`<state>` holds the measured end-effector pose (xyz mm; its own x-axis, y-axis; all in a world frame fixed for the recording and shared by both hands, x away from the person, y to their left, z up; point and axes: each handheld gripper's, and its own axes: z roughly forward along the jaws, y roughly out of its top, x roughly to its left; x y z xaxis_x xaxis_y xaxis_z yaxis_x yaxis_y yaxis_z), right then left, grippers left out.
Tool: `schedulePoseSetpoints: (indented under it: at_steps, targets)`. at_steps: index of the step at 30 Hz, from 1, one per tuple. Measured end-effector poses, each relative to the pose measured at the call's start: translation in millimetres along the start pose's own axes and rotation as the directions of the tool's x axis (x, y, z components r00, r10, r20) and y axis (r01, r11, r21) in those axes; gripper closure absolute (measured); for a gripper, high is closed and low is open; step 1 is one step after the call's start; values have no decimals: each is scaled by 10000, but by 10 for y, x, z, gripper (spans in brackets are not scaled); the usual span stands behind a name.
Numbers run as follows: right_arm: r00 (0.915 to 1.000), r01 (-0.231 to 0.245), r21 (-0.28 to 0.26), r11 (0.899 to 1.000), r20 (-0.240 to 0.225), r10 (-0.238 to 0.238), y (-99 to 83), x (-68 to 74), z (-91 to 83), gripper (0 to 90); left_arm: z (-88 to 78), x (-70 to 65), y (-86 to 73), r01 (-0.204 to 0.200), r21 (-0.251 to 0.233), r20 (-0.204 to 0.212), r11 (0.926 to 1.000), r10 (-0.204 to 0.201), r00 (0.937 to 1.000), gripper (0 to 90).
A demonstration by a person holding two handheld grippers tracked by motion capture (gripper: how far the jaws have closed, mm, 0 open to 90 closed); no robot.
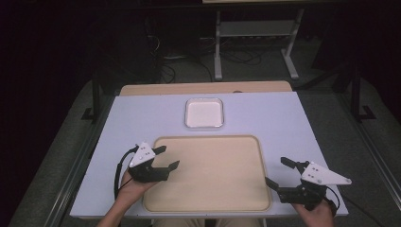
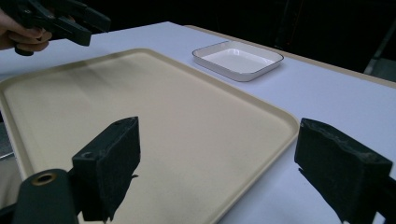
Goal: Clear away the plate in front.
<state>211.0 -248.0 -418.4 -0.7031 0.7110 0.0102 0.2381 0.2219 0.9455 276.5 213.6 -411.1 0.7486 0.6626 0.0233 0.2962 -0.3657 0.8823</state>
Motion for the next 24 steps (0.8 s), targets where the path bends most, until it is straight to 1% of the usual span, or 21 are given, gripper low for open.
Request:
schedulePoseSetpoints:
  at_steps: [3,5,10,12,15,18,19,20,22,23,24]
  targets:
    - [10000,-11,-10,10000,-23,11,3,4,-1,136,28,-10,27,-88,31,15,10000,88,10000,276]
    - [10000,-4,-18,10000,-58,4,5,9,-1,136,62,-12,75,-197,141,36,9997,197,9998,277]
    - [10000,-10,-32,10000,-83,9,7,9,-2,136,108,10,131,-202,245,65,9995,201,9998,283]
    - [10000,-14,-35,10000,-82,14,7,8,-4,136,130,27,155,-201,305,18,9993,201,9998,289]
    - [10000,-13,-52,10000,-75,12,7,5,-4,136,173,68,204,-172,410,-32,9990,174,9998,290]
    - [10000,-15,-56,10000,-76,15,8,5,-4,136,227,133,264,-66,400,-100,9992,70,9999,291]
    - [10000,-15,-56,10000,-76,15,8,5,-4,136,227,133,264,-66,400,-100,9992,70,9999,291]
    - [10000,-13,-53,10000,-80,12,8,6,-2,136,270,176,301,-16,452,-168,9990,24,9999,291]
    - [10000,-26,-61,10000,-78,26,8,6,-1,136,309,212,333,-50,573,-204,9983,61,9998,292]
    - [10000,-26,-61,10000,-78,26,8,6,-1,136,309,212,333,-50,573,-204,9983,61,9998,304]
    - [10000,-30,-61,10000,-79,29,9,5,-1,136,363,262,369,4,714,-129,9975,5,9999,312]
